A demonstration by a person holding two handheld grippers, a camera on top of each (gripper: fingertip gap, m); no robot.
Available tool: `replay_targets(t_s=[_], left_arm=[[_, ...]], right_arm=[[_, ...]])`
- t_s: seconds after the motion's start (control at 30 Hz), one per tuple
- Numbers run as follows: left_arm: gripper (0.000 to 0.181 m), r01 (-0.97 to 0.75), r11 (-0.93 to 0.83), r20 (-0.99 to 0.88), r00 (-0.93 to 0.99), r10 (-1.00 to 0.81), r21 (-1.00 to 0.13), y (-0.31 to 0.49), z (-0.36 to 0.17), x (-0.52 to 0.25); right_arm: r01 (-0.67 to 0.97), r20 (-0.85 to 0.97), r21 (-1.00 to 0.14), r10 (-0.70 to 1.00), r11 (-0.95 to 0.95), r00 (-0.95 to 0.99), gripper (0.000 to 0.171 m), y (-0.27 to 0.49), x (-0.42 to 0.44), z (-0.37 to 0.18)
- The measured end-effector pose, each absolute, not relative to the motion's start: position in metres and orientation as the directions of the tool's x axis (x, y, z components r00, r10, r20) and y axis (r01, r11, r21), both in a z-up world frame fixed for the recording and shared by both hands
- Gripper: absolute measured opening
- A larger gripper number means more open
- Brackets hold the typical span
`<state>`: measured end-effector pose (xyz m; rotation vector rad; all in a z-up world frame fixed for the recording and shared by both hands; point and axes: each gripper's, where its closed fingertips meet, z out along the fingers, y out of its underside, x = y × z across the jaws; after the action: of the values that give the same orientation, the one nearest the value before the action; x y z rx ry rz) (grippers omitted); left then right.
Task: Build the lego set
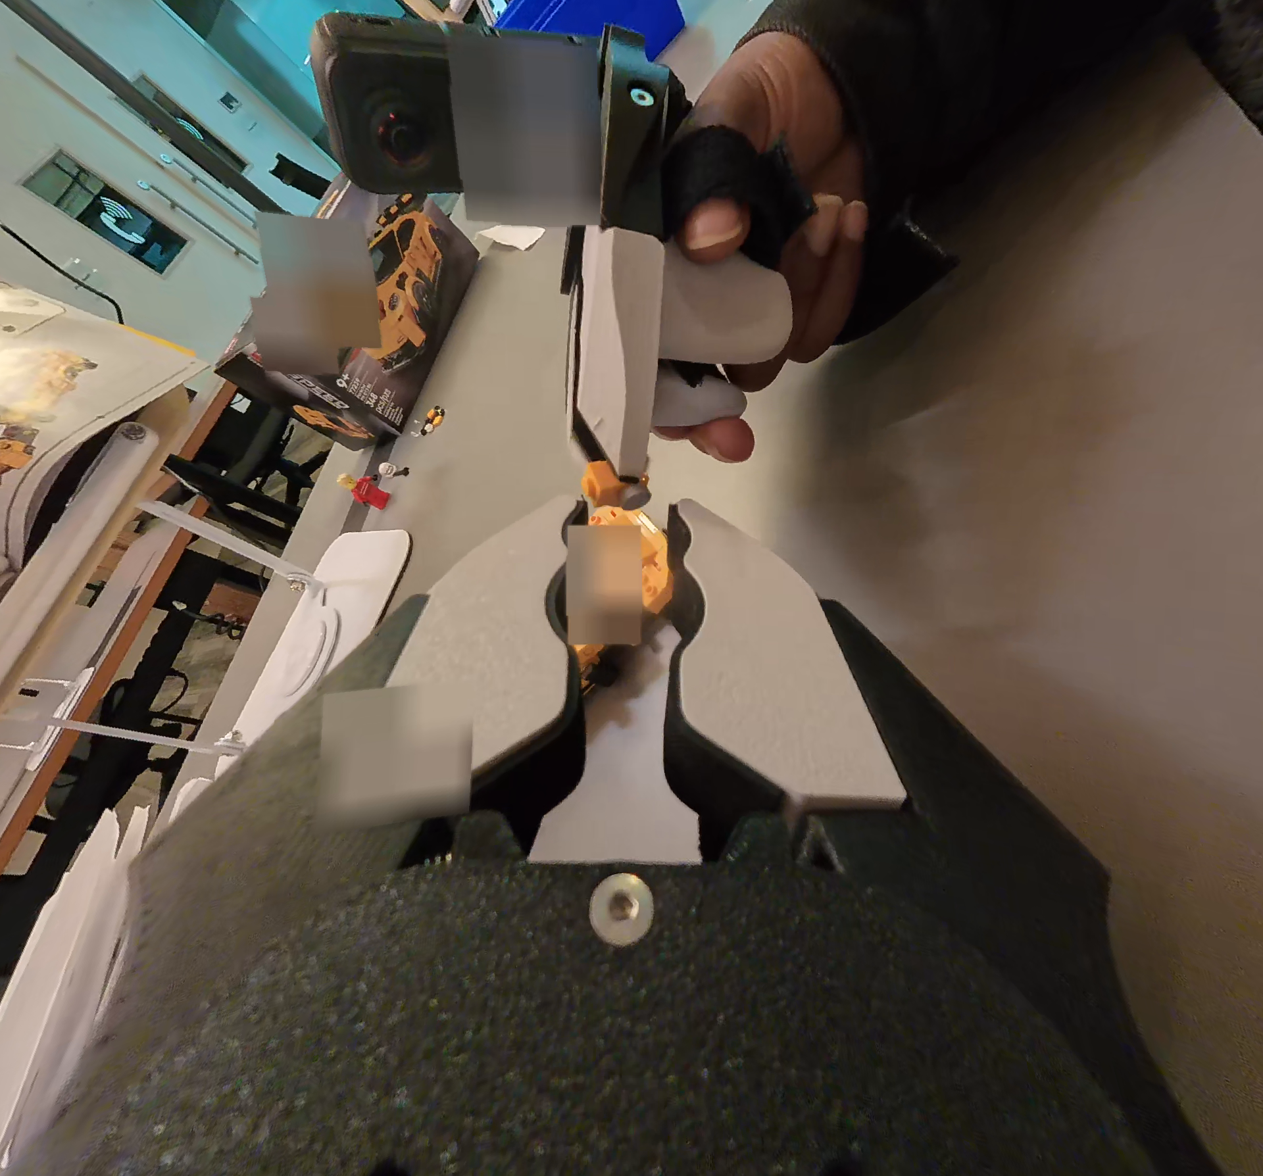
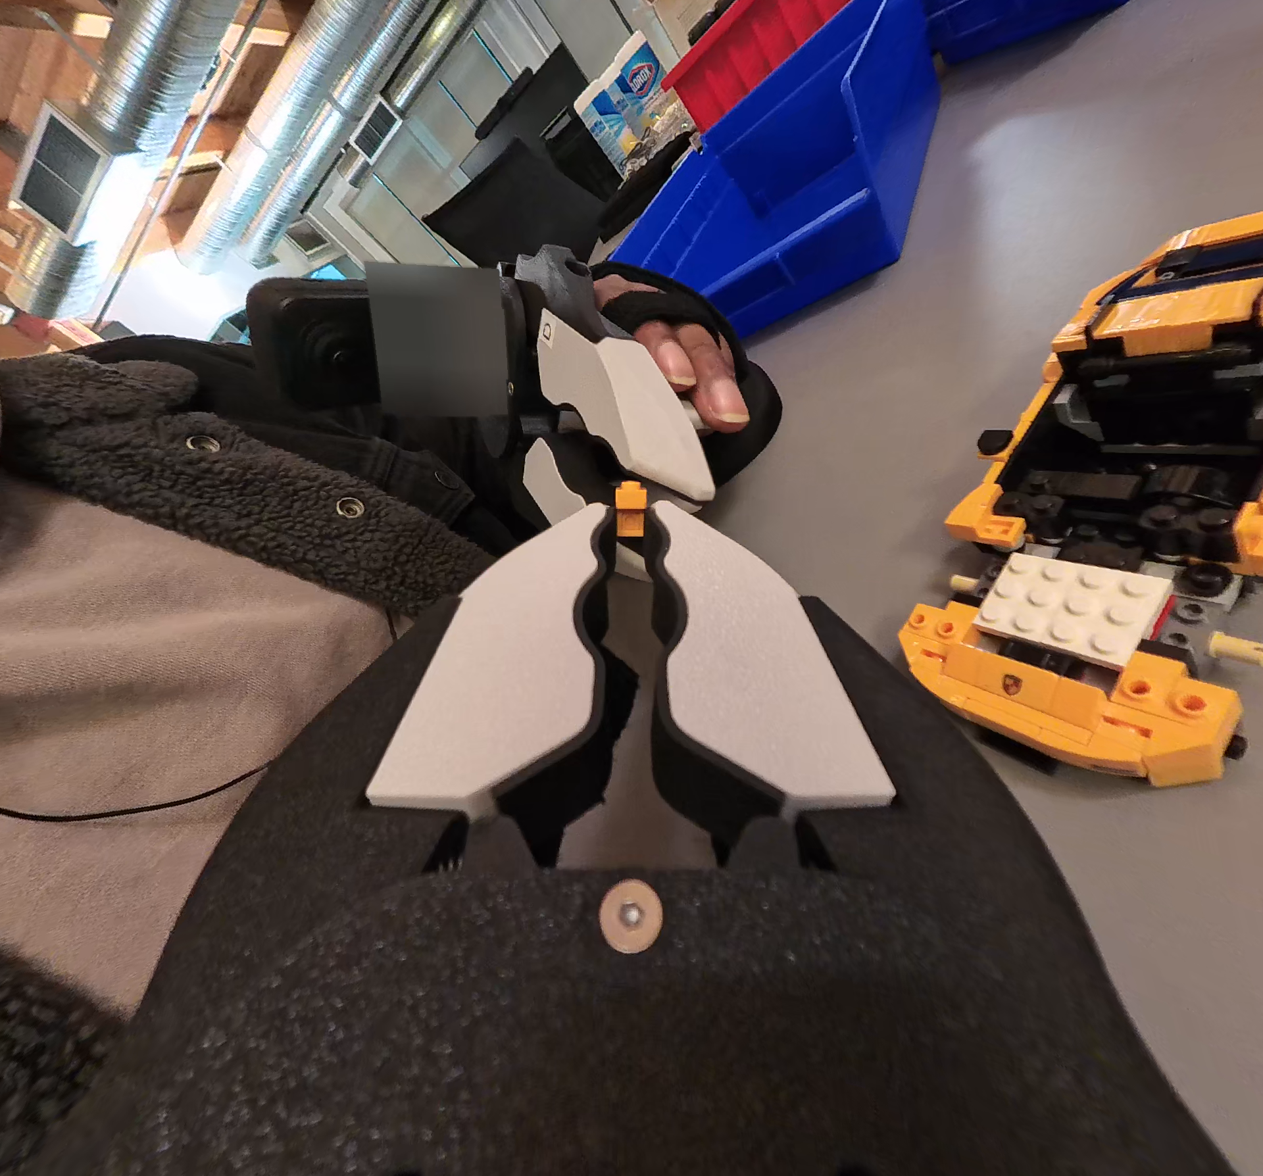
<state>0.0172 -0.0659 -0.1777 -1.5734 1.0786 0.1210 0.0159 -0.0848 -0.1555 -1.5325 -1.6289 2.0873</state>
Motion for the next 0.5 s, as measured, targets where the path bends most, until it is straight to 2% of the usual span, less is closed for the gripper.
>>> replay_targets(t_s=[0.2,0.5], left_arm=[[0.016,-0.689,0.09,-0.607,0.56,-0.564,-0.719,-0.0661,-0.181,0.0166],[0.017,-0.708,0.115,-0.638,0.539,-0.55,-0.697,-0.0667,-0.1799,0.0194]], right_arm=[[0.491,-0.638,-0.766,0.592,-0.416,-0.493,0.007,-0.0873,0.0155,-0.16],[0.496,-0.639,-0.765,0.583,-0.411,-0.502,0.007,-0.0914,0.016,-0.16]])
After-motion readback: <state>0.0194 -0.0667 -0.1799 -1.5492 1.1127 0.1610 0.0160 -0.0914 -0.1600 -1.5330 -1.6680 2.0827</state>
